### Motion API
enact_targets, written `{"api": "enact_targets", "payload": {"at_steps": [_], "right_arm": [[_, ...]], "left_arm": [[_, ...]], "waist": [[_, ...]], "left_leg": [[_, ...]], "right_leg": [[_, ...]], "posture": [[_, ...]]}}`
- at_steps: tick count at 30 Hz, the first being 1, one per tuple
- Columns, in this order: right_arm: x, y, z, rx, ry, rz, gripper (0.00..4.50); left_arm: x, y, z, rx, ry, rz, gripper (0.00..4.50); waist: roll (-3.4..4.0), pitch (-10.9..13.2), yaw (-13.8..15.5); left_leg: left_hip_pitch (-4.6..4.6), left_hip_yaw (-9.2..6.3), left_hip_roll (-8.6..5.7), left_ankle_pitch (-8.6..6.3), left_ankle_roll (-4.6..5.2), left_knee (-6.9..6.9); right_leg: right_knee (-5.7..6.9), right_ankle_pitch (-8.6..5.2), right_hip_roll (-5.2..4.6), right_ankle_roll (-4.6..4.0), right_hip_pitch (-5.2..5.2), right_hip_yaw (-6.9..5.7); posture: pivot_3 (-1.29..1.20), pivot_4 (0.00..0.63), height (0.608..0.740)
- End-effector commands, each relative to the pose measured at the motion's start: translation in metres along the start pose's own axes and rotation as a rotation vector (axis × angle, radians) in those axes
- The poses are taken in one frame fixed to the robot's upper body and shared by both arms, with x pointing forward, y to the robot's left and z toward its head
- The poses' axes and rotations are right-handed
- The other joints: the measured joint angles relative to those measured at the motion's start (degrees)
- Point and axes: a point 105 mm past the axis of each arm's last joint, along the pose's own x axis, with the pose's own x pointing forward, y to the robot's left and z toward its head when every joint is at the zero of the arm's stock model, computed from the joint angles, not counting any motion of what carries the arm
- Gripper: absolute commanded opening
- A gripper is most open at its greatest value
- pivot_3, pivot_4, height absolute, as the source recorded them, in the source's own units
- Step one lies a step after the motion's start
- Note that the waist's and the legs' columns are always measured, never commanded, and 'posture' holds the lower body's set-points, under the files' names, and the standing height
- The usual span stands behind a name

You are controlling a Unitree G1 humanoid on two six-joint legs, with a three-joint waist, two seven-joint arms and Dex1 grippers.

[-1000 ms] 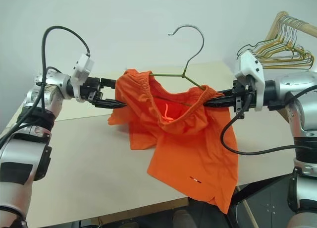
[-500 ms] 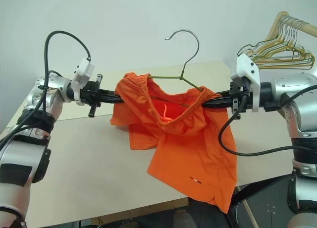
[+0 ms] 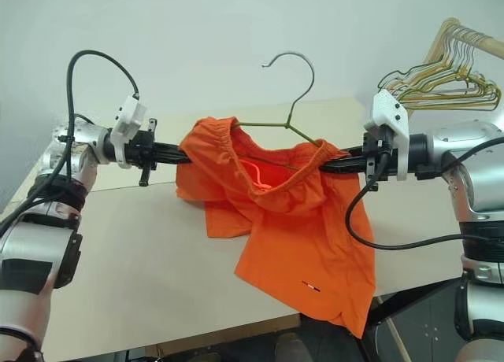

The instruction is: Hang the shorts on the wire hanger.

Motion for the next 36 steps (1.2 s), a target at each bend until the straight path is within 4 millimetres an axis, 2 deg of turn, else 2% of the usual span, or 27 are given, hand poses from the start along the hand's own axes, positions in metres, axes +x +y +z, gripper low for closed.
{"api": "enact_targets", "payload": {"at_steps": [1,6,12,13,15,19,23,26,33,36], "right_arm": [[-0.003,0.0,0.01,-0.029,-0.026,-0.016,0.0],[-0.004,-0.001,0.008,-0.017,-0.025,-0.031,0.0],[-0.014,-0.013,-0.001,0.077,-0.023,-0.157,0.0],[-0.017,-0.015,-0.003,0.09,-0.022,-0.186,0.0],[-0.024,-0.018,-0.005,0.121,-0.021,-0.247,0.0],[-0.038,-0.028,-0.013,0.302,0.0,-0.45,0.0],[-0.059,-0.036,-0.032,0.498,0.066,-0.712,0.0],[-0.072,-0.034,-0.042,0.609,0.099,-0.853,0.0],[-0.093,-0.032,-0.078,0.796,0.229,-1.157,0.0],[-0.113,-0.031,-0.093,0.818,0.312,-1.327,0.0]], "left_arm": [[-0.002,0.004,0.021,0.061,-0.064,0.007,0.91],[-0.005,0.001,0.027,0.062,-0.087,-0.002,2.47],[-0.032,-0.008,0.031,0.099,-0.092,0.027,4.3],[-0.037,-0.008,0.031,0.104,-0.092,0.043,4.47],[-0.047,-0.005,0.034,0.116,-0.131,0.095,4.47],[-0.057,-0.005,0.045,0.129,-0.303,0.182,4.47],[-0.047,-0.021,0.045,0.103,-0.388,0.161,4.47],[-0.037,-0.03,0.042,0.086,-0.406,0.145,4.47],[-0.022,-0.032,0.053,0.072,-0.491,0.12,4.47],[-0.019,-0.03,0.057,0.075,-0.501,0.109,4.47]], "waist": [[0.0,0.0,0.0],[0.0,0.0,-0.1],[0.01,0.0,-0.5],[0.01,0.0,-0.4],[0.02,0.0,-0.3],[0.07,0.0,-0.3],[0.13,-0.1,-0.4],[0.16,-0.1,-0.5],[0.51,-0.3,-1.7],[0.71,-0.5,-2.6]], "left_leg": [[0.0,0.0,0.0,0.0,0.0,0.0],[-0.01,0.0,0.0,-0.01,0.01,0.0],[0.02,0.0,0.03,0.0,0.0,-0.03],[0.02,0.0,0.03,0.0,0.0,-0.02],[0.04,0.0,0.02,0.0,0.0,-0.01],[0.05,-0.03,0.01,0.0,0.0,-0.01],[0.04,-0.03,0.01,0.0,0.0,-0.03],[0.04,-0.02,-0.01,0.0,0.01,-0.01],[0.04,-0.03,-0.01,0.0,0.0,-0.01],[0.05,0.0,-0.04,0.0,0.03,-0.02]], "right_leg": [[0.0,0.0,0.0,0.0,0.0,0.0],[0.0,0.0,-0.02,0.01,0.01,0.01],[0.02,0.0,-0.03,0.0,-0.02,0.12],[0.0,0.0,-0.03,0.01,-0.02,0.12],[-0.03,0.0,-0.05,0.01,-0.01,0.11],[-0.02,0.0,-0.09,0.0,-0.02,0.08],[-0.02,0.01,-0.42,0.01,0.0,0.09],[-0.01,0.01,-0.47,0.02,0.03,0.14],[-0.01,0.02,-0.5,0.02,0.09,0.23],[0.0,0.03,-0.51,0.05,0.12,0.22]], "posture": [[-0.14,0.0,0.74],[-0.15,0.0,0.74],[-0.18,0.0,0.74],[-0.18,0.0,0.74],[-0.18,0.0,0.74],[-0.2,0.0,0.74],[-0.21,0.0,0.74],[-0.23,0.0,0.74],[-0.26,0.0,0.74],[-0.26,0.0,0.74]]}}
